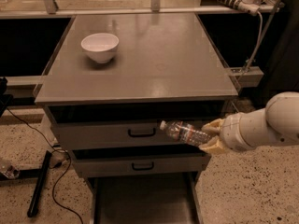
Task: Place water bottle into bottom drawer
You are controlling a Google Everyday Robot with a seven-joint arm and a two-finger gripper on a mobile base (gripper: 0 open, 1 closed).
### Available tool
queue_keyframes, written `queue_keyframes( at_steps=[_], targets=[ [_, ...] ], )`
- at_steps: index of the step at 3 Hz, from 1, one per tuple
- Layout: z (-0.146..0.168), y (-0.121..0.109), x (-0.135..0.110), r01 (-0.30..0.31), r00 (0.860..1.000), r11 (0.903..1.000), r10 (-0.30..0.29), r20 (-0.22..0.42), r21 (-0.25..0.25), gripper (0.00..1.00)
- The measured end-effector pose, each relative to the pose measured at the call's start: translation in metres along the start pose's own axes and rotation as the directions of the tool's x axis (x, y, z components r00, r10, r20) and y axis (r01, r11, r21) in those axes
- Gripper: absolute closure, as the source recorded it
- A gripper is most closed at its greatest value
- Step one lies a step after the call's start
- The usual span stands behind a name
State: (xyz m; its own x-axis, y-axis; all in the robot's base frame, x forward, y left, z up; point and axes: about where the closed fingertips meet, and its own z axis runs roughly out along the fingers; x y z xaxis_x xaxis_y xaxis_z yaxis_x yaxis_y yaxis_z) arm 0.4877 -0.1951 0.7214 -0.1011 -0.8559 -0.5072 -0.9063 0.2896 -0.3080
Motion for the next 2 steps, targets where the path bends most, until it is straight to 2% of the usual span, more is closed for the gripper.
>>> queue_keyframes(
  at_steps=[1, 2],
  targets=[
    [0.044, 0.021, 0.024, -0.075, 0.997, 0.9949, 0.075, -0.004, -0.067, 1.00],
    [0.078, 0.038, 0.042, -0.090, 0.996, 0.9928, 0.088, -0.027, -0.080, 1.00]
  ],
)
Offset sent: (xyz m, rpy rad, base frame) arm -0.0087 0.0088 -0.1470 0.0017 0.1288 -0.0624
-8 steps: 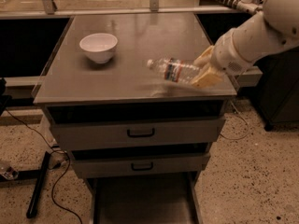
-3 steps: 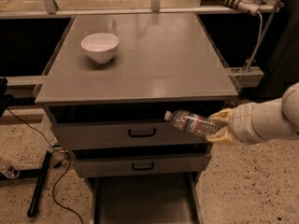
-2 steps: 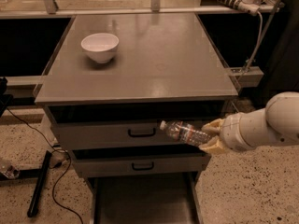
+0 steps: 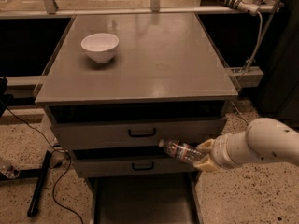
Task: Place water bottle into bottom drawer
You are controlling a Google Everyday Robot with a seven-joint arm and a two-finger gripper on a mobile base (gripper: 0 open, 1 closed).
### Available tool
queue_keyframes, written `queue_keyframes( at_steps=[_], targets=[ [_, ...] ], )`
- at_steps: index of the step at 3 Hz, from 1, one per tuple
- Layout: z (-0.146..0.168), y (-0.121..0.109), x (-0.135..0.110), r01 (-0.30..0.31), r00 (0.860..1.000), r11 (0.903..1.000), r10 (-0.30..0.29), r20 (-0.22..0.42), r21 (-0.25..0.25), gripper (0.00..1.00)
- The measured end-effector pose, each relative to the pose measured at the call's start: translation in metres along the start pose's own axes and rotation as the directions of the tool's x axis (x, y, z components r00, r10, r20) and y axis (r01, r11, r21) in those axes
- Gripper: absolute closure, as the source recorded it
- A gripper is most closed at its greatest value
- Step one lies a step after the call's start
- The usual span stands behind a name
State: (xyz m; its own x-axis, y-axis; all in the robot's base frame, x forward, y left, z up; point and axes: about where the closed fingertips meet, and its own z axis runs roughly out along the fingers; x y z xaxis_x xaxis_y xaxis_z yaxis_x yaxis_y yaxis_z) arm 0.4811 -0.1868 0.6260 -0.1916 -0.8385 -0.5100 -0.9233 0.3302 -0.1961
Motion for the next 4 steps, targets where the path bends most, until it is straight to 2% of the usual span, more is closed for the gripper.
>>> queue_keyframes(
  at_steps=[2, 3, 4],
  targets=[
    [0.071, 0.028, 0.036, 0.055, 0.996, 0.9969, -0.058, 0.066, 0.056, 1.00],
    [0.091, 0.025, 0.048, 0.042, 0.993, 0.9971, -0.049, 0.108, 0.064, 1.00],
    [0.091, 0.025, 0.048, 0.042, 0.993, 0.9971, -0.049, 0.107, 0.064, 1.00]
  ],
)
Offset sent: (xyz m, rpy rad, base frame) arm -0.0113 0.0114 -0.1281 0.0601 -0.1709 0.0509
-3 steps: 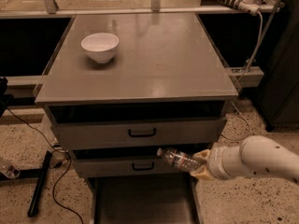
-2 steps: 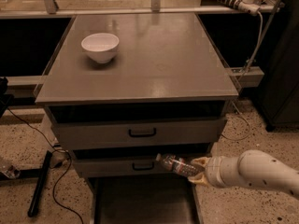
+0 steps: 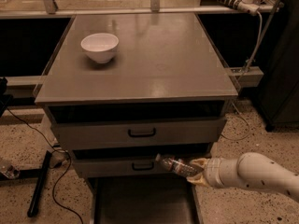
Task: Place water bottle into bottom drawer
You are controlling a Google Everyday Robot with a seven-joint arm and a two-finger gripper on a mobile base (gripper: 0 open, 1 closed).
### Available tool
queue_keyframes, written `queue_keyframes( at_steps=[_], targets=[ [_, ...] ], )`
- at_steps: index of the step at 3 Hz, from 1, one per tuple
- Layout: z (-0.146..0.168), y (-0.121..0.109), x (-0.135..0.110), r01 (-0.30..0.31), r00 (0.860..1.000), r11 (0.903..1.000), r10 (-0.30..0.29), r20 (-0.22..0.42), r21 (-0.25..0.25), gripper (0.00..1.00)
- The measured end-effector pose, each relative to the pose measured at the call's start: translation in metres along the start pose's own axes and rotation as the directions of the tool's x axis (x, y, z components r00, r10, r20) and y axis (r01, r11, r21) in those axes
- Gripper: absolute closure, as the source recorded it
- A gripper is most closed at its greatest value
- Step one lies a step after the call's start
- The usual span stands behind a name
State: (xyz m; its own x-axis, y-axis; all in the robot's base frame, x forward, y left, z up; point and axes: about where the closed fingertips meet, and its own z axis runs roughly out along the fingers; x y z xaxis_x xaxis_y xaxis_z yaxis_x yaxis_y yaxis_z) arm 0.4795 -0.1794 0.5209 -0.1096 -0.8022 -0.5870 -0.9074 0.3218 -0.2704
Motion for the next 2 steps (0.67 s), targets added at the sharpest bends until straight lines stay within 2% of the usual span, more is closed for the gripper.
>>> queue_keyframes(
  at_steps=[1, 2],
  targets=[
    [0.025, 0.009, 0.013, -0.016, 1.000, 0.9996, 0.015, -0.025, -0.021, 1.00],
    [0.060, 0.017, 0.041, -0.055, 0.997, 0.9977, 0.053, -0.050, -0.040, 1.00]
  ],
)
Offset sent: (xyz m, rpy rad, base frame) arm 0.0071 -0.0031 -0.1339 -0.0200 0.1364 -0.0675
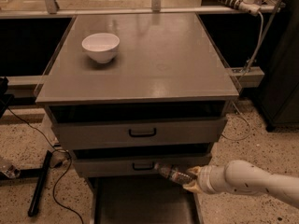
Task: Place water bottle into bottom drawer
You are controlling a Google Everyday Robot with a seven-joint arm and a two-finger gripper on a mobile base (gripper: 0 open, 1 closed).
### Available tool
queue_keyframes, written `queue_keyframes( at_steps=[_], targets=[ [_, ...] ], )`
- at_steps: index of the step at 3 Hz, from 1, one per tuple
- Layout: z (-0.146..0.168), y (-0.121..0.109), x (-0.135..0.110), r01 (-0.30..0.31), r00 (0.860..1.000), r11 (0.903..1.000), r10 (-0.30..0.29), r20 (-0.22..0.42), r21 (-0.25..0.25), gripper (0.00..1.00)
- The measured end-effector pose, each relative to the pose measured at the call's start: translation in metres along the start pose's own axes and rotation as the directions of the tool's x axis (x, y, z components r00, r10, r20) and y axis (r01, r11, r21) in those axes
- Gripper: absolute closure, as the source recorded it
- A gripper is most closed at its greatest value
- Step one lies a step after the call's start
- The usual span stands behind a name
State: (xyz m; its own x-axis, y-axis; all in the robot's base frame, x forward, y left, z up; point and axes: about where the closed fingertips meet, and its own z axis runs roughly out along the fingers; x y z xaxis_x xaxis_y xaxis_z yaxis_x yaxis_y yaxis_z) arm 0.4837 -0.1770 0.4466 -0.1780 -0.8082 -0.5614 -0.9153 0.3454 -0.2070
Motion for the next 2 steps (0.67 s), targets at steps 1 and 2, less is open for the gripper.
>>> queue_keyframes(
  at_steps=[1, 2],
  targets=[
    [0.031, 0.003, 0.030, -0.037, 0.999, 0.9993, 0.037, -0.005, 0.002, 1.00],
    [0.059, 0.009, 0.059, -0.050, 0.999, 0.9987, 0.051, 0.013, -0.006, 1.00]
  ],
)
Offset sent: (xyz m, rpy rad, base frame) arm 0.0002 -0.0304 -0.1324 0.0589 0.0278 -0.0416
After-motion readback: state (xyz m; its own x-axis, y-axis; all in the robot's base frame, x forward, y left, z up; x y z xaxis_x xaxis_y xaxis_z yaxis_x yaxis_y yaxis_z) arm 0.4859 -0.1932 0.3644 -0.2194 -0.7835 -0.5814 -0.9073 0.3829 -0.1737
